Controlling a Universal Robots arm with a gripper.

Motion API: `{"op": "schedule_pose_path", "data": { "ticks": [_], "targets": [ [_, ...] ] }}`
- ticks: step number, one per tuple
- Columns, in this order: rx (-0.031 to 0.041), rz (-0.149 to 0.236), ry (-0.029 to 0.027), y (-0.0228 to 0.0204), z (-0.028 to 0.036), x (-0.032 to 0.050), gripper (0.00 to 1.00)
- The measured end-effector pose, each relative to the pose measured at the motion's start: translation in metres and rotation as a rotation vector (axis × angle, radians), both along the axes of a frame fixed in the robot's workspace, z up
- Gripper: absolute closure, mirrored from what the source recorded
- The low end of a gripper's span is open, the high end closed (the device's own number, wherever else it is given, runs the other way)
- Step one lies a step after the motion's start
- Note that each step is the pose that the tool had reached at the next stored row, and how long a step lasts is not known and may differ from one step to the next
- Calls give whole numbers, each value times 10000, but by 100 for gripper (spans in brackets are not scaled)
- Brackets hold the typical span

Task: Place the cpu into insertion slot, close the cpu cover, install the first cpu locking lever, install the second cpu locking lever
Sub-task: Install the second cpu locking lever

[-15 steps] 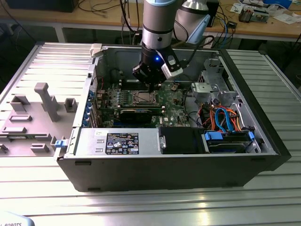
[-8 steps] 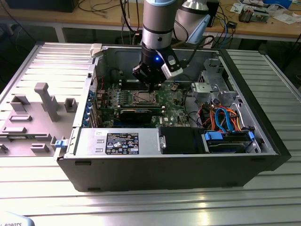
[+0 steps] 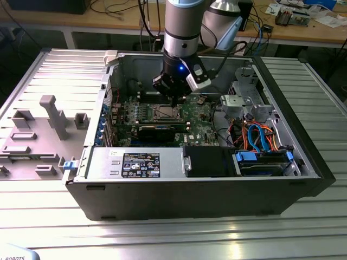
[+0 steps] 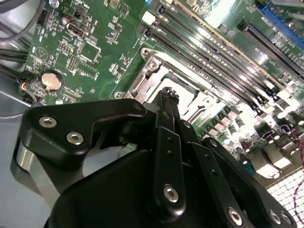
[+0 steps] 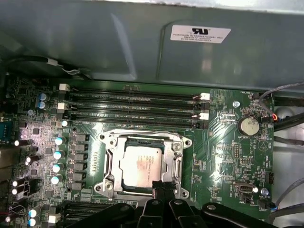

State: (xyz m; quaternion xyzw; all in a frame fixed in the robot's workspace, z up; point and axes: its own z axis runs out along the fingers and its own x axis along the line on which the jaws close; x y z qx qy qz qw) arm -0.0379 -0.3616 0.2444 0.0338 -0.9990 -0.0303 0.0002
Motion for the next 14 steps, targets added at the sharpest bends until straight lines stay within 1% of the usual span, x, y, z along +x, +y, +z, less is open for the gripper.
{"op": "schedule_pose_path", "data": {
  "ticks": [1,2,3,5,14],
  "targets": [
    [1,0,-1,-16,-1,0,89],
    [1,0,-1,-42,-1,0,89],
    [0,0,-1,-77,-1,0,89],
    [1,1,-1,-97,-1,0,89],
    [0,0,0,-105,-1,0,89]
  ]
}}
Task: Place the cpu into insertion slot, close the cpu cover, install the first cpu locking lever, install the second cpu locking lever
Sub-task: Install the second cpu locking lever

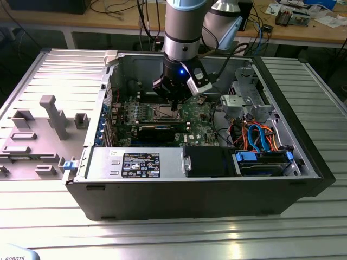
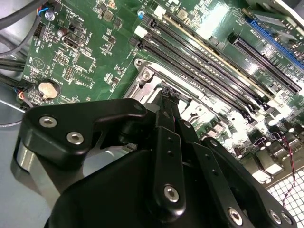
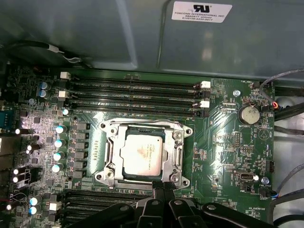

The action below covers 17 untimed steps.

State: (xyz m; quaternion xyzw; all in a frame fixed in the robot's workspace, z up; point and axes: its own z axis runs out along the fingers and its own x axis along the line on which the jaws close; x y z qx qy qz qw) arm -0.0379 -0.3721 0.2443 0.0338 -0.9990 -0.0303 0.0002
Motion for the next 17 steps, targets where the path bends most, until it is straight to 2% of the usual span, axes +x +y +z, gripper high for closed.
{"op": "schedule_pose_path", "data": {
  "ticks": [4,5,7,8,10,11,14,17],
  "targets": [
    [-1,0,0,-2,-1,-1,89],
    [1,0,6,-28,-4,-1,89],
    [9,-8,84,-68,-4,-2,89],
    [28,-9,152,-106,-4,-2,89],
    [95,-17,263,-148,-5,-2,89],
    [124,-19,291,-163,-6,-2,89],
    [260,-19,331,-229,-16,-2,89],
    [412,-17,334,-298,-29,-6,89]
  ]
}}
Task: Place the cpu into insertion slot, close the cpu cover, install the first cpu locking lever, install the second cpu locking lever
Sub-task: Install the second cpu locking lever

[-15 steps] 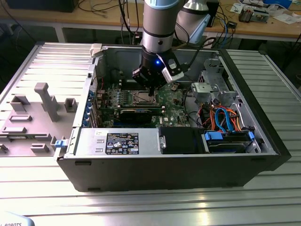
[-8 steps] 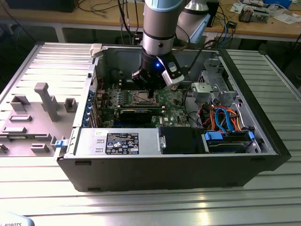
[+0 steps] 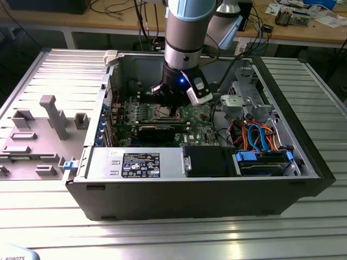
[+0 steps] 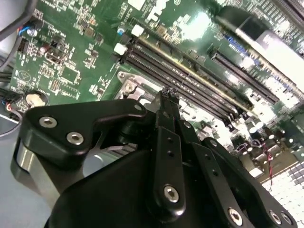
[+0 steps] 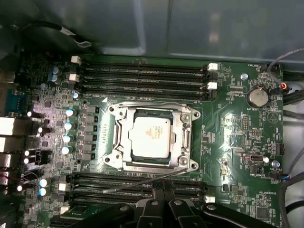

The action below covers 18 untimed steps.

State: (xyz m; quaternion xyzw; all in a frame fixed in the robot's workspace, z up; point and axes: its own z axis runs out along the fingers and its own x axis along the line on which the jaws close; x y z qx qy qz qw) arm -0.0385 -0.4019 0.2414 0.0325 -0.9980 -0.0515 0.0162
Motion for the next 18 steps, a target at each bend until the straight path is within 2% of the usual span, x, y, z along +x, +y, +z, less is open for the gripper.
{"op": "schedule_pose_path", "data": {
  "ticks": [1,4,8,13,15,18],
  "targets": [
    [68,-2,0,-18,-5,-16,89],
    [182,1,0,-28,-23,-104,89],
    [233,0,3,-32,-43,-160,89],
    [468,1,2,-36,-82,-247,89],
    [514,3,2,-42,-103,-271,89],
    [534,27,2,-59,-129,-320,89]
  ]
}}
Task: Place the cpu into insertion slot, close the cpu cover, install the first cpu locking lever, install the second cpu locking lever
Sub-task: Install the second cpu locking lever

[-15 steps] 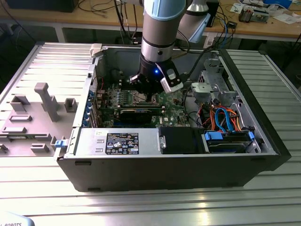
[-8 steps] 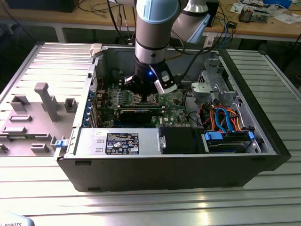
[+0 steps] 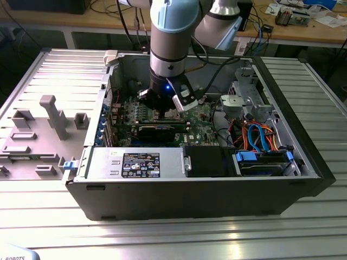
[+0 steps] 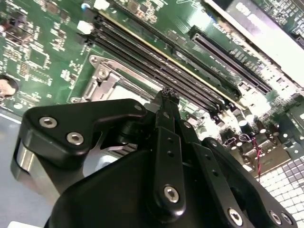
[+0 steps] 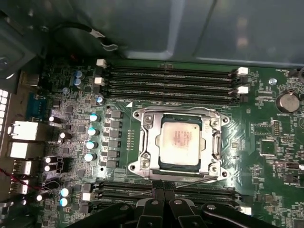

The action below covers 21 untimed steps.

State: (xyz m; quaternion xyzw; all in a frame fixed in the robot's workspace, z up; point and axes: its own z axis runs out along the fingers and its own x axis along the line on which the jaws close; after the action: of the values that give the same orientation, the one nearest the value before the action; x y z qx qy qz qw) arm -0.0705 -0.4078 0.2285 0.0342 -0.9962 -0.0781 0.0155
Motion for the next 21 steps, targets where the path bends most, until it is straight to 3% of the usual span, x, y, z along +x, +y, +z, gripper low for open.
{"op": "schedule_pose_path", "data": {
  "ticks": [6,12,15,21],
  "targets": [
    [53,96,1,-17,-72,-80,89],
    [232,221,0,-72,-108,-116,89],
    [316,282,-2,-77,-124,-149,89],
    [348,293,-1,-78,-165,-168,89]
  ]
}}
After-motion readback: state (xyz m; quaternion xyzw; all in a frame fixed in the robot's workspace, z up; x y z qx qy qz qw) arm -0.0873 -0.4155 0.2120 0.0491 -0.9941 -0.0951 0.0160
